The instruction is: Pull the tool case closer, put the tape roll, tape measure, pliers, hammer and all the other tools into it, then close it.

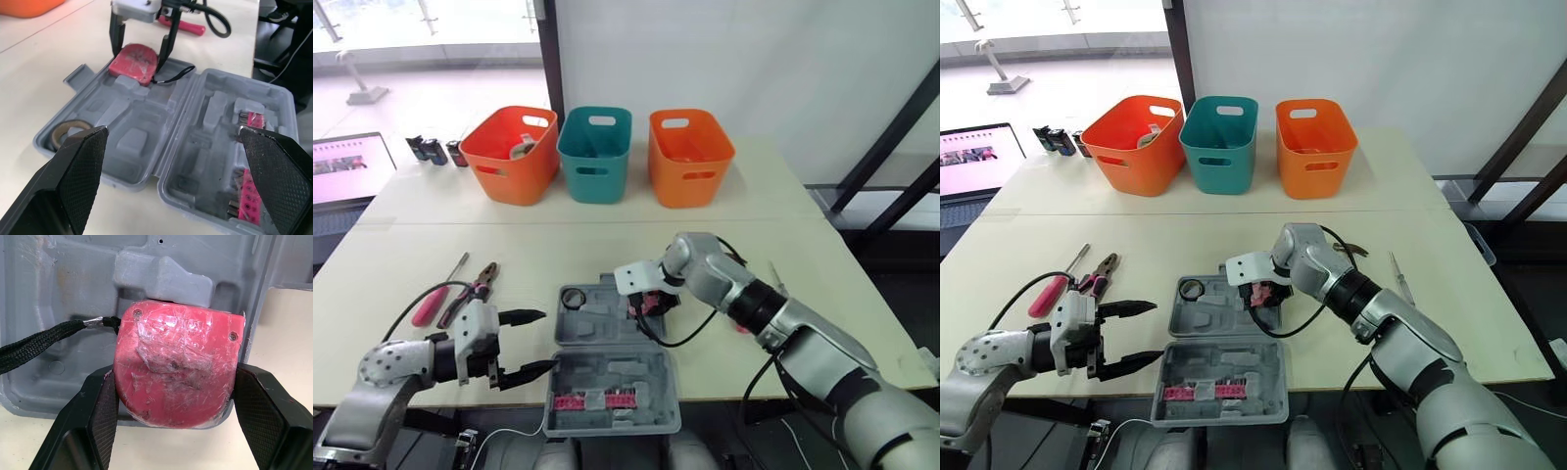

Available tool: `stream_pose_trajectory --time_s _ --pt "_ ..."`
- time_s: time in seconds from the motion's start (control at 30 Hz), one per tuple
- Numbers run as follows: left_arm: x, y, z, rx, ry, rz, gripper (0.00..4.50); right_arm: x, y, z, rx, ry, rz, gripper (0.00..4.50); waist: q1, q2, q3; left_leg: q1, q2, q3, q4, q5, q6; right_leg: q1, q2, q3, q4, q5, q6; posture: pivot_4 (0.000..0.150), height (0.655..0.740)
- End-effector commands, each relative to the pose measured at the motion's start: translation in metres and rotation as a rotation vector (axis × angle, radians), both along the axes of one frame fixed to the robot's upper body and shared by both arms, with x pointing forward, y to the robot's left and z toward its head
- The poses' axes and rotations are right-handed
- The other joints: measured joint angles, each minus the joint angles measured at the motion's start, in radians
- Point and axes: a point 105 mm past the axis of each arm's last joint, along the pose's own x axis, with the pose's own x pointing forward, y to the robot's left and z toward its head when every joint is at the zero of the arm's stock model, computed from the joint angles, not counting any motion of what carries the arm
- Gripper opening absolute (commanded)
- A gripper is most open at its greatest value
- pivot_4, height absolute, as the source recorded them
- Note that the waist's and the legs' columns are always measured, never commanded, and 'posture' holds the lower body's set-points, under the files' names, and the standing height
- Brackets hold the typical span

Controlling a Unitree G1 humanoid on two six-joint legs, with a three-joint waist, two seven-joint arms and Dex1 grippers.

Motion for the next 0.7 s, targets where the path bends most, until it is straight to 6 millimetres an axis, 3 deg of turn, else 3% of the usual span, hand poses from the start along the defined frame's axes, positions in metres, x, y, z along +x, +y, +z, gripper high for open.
stream_pose_trajectory --time_s 0.03,0.1,0.33,0.5,0.6,0.7 --pt "0.0 -0.002 0.008 -0.003 -0.032 -0.012 4.5 0.004 0.003 0.013 0.023 -0.036 0.008 3.97 0.0 0.0 0.0 0.0 0.0 0.0 0.0 0.0 0.0 0.0 0.0 0.0 0.0 0.0 0.0 0.15 0.74" --pt "0.0 -0.002 0.008 -0.003 -0.032 -0.014 4.5 0.003 0.005 0.018 0.053 -0.041 0.002 4.41 0.001 0.0 0.0 0.0 0.0 0.0 0.0 0.0 0.0 0.0 0.0 0.0 0.0 0.0 0.0 0.15 0.74" --pt "0.0 -0.003 0.009 -0.003 -0.032 -0.022 4.5 -0.006 -0.002 0.048 0.182 -0.033 -0.05 4.41 0.003 0.0 0.0 -0.001 0.0 0.0 0.0 0.0 0.0 0.0 0.0 0.0 0.0 0.0 0.001 0.15 0.74" --pt "0.0 -0.003 0.009 -0.004 -0.032 -0.021 4.5 -0.013 -0.014 0.051 0.275 0.004 -0.12 4.41 0.004 0.0 0.0 -0.001 0.0 0.0 0.0 0.0 0.0 0.0 0.0 0.0 -0.001 -0.001 -0.001 0.15 0.74" --pt "0.0 -0.003 0.008 -0.003 -0.031 -0.018 4.5 -0.016 -0.017 0.05 0.393 0.026 -0.208 3.53 0.001 0.0 0.0 -0.001 0.0 0.0 0.0 0.0 0.0 0.0 0.0 0.0 0.0 -0.001 -0.001 0.15 0.74" --pt "0.0 -0.003 0.007 -0.005 -0.03 -0.016 4.5 -0.017 -0.015 0.053 0.497 0.024 -0.26 2.03 0.001 0.0 0.0 -0.001 0.0 0.0 0.0 0.0 0.0 0.0 0.0 0.0 0.0 -0.001 -0.001 0.15 0.74"
